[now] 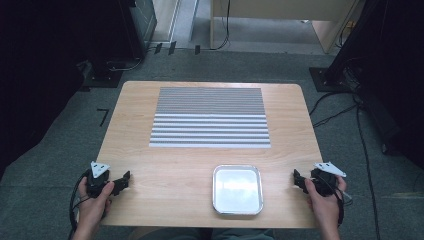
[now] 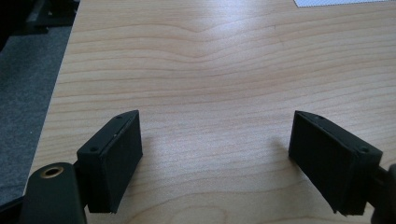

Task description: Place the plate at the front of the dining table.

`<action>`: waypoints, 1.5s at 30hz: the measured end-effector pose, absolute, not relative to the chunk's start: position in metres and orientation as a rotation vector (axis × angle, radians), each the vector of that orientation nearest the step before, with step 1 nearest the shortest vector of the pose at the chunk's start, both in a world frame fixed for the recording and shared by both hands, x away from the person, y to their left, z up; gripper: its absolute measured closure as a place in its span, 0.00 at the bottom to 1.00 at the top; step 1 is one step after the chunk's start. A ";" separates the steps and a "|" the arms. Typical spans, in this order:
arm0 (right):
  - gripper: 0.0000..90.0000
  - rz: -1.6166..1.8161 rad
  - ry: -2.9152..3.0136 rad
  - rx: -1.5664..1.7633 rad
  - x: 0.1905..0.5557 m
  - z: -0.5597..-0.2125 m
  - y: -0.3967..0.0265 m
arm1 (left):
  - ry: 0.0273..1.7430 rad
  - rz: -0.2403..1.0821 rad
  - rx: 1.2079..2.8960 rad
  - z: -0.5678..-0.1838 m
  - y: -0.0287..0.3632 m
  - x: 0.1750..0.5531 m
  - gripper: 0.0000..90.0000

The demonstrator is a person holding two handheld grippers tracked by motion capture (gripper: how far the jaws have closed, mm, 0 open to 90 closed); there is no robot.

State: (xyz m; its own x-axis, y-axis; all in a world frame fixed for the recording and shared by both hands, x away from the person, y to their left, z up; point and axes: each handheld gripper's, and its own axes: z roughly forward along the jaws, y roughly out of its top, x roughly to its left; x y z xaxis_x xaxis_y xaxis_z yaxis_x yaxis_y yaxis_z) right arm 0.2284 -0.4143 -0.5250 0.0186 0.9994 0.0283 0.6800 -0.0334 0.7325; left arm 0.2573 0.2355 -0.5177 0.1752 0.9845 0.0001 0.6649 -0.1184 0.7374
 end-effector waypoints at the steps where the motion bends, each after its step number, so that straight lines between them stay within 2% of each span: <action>1: 0.15 0.777 1.714 1.768 0.228 -0.525 -0.414 | 1.553 0.684 1.854 -0.518 0.236 0.257 0.19; 5: 0.15 0.775 1.709 1.771 0.228 -0.525 -0.414 | 1.556 0.685 1.853 -0.518 0.235 0.257 0.19; 7: 0.19 0.760 1.681 1.771 0.225 -0.524 -0.413 | 1.561 0.689 1.851 -0.518 0.235 0.257 0.19; 12: 0.18 0.776 1.682 1.753 0.219 -0.523 -0.409 | 1.590 0.680 1.860 -0.515 0.233 0.258 0.18; 25: 0.18 0.861 1.652 1.726 0.213 -0.511 -0.398 | 1.536 0.650 1.835 -0.506 0.211 0.252 0.18; 30: 0.19 0.907 1.648 1.724 0.211 -0.507 -0.392 | 1.502 0.580 1.807 -0.502 0.200 0.249 0.18; 45: 0.19 0.975 1.691 1.691 0.207 -0.500 -0.374 | 1.432 0.556 1.831 -0.500 0.171 0.244 0.18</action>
State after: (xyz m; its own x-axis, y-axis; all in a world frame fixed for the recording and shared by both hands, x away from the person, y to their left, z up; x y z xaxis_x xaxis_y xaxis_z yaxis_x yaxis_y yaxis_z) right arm 0.2073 -0.3741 -0.4996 -0.0555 0.9924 0.1094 0.5924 -0.0555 0.8037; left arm 0.2441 0.1708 -0.4995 0.2853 0.9531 -0.1007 0.6355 -0.1095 0.7643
